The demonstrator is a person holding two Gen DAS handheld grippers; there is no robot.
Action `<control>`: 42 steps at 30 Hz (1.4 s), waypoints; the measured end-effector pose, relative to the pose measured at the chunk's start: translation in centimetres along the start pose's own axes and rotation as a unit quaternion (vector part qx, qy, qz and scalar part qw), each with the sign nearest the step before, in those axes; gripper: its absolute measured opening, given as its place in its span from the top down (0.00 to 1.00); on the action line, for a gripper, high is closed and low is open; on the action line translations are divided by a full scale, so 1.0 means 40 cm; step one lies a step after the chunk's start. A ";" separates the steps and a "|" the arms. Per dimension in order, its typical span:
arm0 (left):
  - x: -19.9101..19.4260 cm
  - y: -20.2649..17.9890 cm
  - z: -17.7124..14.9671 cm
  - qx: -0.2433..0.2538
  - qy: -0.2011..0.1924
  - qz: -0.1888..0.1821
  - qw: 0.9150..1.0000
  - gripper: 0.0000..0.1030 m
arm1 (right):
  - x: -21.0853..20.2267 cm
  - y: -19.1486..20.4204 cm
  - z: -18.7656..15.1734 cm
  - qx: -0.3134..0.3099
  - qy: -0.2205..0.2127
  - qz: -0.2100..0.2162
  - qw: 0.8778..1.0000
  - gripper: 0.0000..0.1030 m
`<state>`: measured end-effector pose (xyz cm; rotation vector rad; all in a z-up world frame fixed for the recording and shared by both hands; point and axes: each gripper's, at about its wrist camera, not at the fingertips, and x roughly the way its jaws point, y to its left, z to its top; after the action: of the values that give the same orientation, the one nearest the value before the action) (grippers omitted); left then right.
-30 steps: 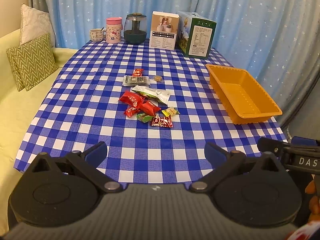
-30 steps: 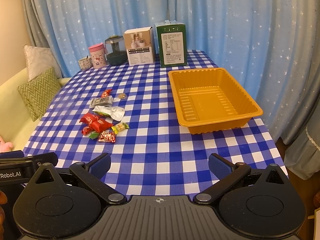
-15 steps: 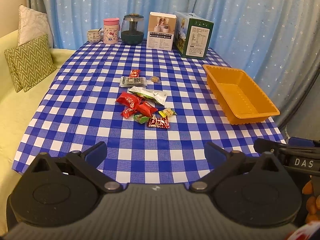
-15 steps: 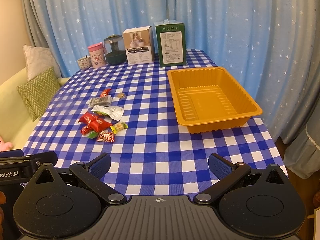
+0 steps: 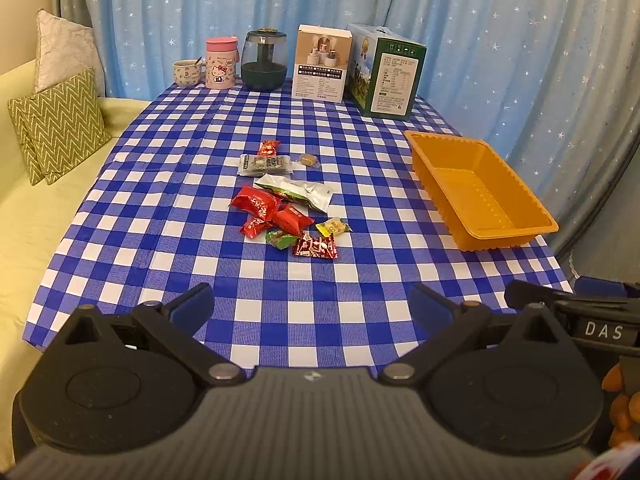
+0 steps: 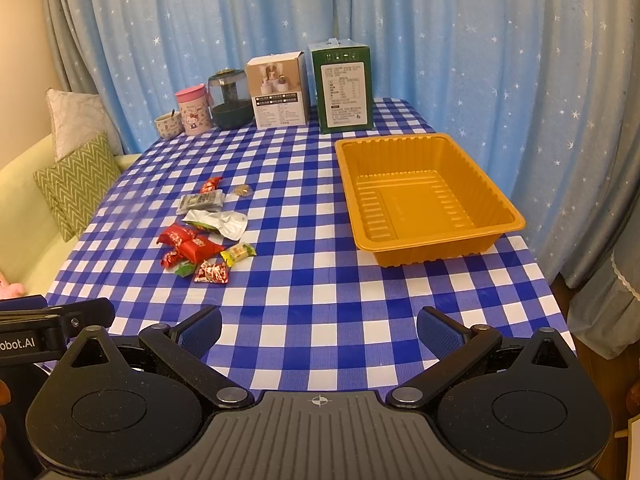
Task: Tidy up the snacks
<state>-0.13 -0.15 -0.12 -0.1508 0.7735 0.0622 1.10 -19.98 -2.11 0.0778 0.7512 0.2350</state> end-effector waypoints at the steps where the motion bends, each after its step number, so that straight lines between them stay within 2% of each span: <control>1: 0.000 -0.001 0.000 0.000 0.000 0.000 1.000 0.00 | -0.001 0.000 0.000 0.000 0.000 -0.001 1.000 0.00; 33: 0.004 -0.001 -0.003 -0.003 0.000 -0.013 1.000 0.00 | 0.000 -0.006 -0.008 0.005 0.002 -0.002 1.000 0.00; 42: 0.020 0.036 0.004 -0.013 0.003 -0.015 1.000 0.00 | 0.014 0.006 -0.007 0.011 -0.005 0.001 1.000 0.00</control>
<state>0.39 1.30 -0.73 -0.1875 0.7766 0.0437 1.26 -19.63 -2.66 0.0994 0.7435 0.2280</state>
